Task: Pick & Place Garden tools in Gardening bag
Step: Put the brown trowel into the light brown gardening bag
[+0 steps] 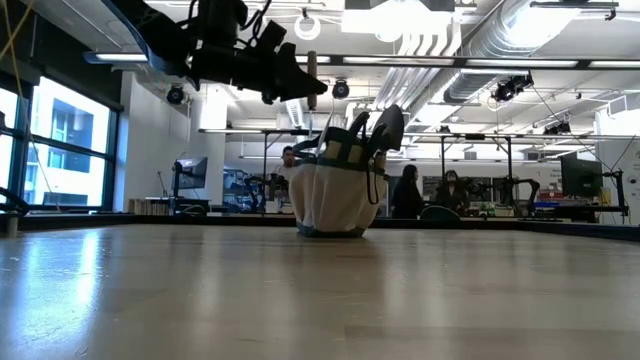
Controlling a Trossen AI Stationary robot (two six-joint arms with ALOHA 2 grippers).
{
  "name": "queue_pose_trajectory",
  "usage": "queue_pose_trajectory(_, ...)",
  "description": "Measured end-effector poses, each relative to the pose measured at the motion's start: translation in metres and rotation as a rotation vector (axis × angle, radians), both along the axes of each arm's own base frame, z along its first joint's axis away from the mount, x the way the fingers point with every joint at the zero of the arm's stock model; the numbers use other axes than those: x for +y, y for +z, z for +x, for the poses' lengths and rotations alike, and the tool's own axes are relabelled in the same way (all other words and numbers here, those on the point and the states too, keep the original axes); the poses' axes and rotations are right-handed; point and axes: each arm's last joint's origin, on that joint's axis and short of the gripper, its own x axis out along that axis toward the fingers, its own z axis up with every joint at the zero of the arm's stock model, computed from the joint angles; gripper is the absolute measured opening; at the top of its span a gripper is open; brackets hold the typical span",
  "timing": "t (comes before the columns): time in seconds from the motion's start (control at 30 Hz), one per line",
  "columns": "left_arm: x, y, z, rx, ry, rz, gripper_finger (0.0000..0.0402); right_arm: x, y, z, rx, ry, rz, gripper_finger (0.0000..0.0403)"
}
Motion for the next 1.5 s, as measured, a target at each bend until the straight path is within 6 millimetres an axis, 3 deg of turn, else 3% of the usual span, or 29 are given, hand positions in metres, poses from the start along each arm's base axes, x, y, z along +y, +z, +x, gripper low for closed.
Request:
queue_pose_trajectory(0.53, 0.005, -0.02, 0.011, 0.023, 0.003, -0.048, 0.0061, 0.0, 0.0, 0.0, -0.006, -0.028, 0.018, 0.0243)
queue_pose_trajectory(0.93, 0.006, -0.034, 0.009, 0.16, 0.044, -0.057, 0.0061, 0.0, -0.001, -0.001, 0.014, -0.036, 0.037, 0.0243)
queue_pose_trajectory(1.5, 0.006, -0.038, 0.008, 0.209, 0.058, -0.07, 0.0072, 0.0, -0.002, -0.001, 0.019, -0.033, 0.027, 0.0243)
